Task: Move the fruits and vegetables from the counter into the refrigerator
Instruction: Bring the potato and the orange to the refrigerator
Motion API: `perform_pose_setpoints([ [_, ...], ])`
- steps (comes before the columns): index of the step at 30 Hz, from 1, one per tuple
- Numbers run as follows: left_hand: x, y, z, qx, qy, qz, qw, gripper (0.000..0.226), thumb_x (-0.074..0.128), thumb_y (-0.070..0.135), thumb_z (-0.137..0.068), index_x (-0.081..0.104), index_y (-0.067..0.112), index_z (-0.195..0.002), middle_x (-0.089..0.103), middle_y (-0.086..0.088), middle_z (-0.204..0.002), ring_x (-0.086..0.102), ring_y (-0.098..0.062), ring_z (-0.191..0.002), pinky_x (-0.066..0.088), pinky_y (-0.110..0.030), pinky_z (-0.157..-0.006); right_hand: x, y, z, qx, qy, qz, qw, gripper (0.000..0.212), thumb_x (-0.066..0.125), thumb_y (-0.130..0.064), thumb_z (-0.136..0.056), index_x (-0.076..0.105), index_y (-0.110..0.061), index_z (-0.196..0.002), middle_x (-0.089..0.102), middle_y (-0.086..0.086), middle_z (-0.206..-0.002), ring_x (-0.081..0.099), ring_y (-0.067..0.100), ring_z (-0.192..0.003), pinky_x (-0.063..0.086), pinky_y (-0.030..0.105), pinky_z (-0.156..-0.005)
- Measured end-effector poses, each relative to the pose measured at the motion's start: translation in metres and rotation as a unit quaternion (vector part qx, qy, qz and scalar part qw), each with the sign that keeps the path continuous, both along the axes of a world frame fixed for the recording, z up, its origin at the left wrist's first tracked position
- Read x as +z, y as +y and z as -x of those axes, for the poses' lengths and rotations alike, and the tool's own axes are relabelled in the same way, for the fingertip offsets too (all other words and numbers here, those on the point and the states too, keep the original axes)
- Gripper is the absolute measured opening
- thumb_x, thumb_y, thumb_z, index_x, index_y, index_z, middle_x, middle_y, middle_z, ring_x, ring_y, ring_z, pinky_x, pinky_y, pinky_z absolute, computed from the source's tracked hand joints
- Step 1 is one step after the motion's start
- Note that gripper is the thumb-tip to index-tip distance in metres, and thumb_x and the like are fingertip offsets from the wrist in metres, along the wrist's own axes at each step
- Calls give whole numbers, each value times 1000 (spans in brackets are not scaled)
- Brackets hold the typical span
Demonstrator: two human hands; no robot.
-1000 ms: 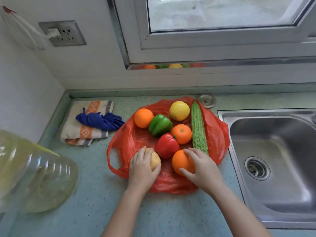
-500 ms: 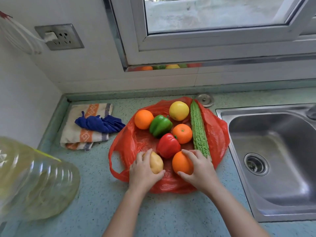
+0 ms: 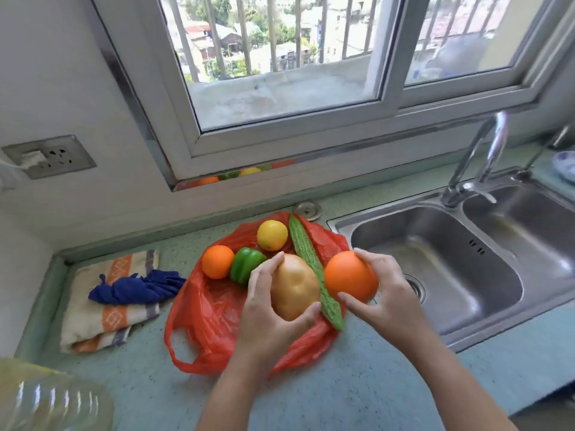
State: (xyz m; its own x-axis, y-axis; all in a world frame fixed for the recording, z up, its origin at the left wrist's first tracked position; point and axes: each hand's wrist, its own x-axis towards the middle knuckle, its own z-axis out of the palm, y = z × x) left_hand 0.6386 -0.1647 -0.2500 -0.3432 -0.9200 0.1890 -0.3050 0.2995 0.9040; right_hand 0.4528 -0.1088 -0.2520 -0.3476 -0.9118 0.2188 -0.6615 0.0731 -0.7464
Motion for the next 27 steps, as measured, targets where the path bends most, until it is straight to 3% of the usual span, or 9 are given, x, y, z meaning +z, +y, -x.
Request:
perform_pose_setpoints([
  [2, 12, 3, 16, -43, 22, 10, 999, 80, 72, 51, -55, 39, 41, -128, 40, 24, -124, 42, 3, -115, 43, -29, -96, 15, 19, 8, -43, -7, 19, 999, 71, 74, -39, -62, 46, -29, -127, 45, -5, -118, 48, 9, -104, 40, 18, -85],
  [5, 20, 12, 46, -120, 54, 0, 991, 80, 76, 46, -56, 40, 42, -128, 47, 13, -127, 48, -7, -116, 46, -39, -96, 32, 53, 21, -112, 2, 35, 993, 71, 77, -37, -64, 46, -31, -127, 44, -7, -119, 46, 3, -100, 33, 0, -81],
  [8, 21, 28, 80, -196, 85, -28, 976, 79, 78, 41, -56, 40, 47, -125, 51, 0, -126, 54, -18, -113, 48, -45, -92, 42, 97, 35, -178, 14, 39, 983, 70, 78, -30, -68, 43, -34, -129, 40, -12, -120, 43, -6, -97, 30, -5, -77],
  [11, 24, 54, 114, -273, 98, -52, 956, 76, 77, 41, -56, 42, 49, -122, 53, -4, -123, 57, -20, -107, 51, -43, -88, 46, 143, 50, -251, 18, 54, 966, 69, 76, -41, -68, 41, -40, -127, 41, -12, -118, 39, -18, -102, 32, -4, -76],
  [15, 34, 100, 158, -359, 122, -109, 919, 70, 75, 45, -53, 46, 48, -116, 56, 2, -117, 64, -14, -94, 55, -34, -79, 49, 204, 67, -358, 4, 78, 930, 67, 66, -50, -64, 43, -41, -126, 44, -9, -118, 40, -20, -99, 34, -3, -73],
  [20, 41, 165, 212, -443, 116, -125, 880, 74, 76, 43, -54, 45, 46, -121, 61, 9, -112, 64, -15, -96, 54, -43, -83, 52, 279, 95, -433, 9, 114, 894, 67, 67, -45, -65, 43, -38, -127, 46, -7, -119, 41, -11, -106, 32, -3, -77],
  [24, 50, 241, 264, -507, 114, -127, 845, 72, 74, 42, -52, 45, 45, -119, 60, 2, -117, 63, -12, -97, 54, -30, -77, 52, 363, 122, -486, 24, 136, 863, 71, 66, -52, -64, 44, -34, -128, 46, -14, -117, 43, -13, -104, 34, 0, -79],
  [27, 57, 311, 306, -550, 115, -121, 818, 72, 73, 45, -53, 45, 46, -119, 58, 3, -120, 61, -12, -101, 53, -31, -82, 58, 438, 145, -543, 39, 145, 826, 72, 65, -54, -63, 45, -33, -129, 42, -25, -117, 45, -8, -105, 36, 1, -80],
])
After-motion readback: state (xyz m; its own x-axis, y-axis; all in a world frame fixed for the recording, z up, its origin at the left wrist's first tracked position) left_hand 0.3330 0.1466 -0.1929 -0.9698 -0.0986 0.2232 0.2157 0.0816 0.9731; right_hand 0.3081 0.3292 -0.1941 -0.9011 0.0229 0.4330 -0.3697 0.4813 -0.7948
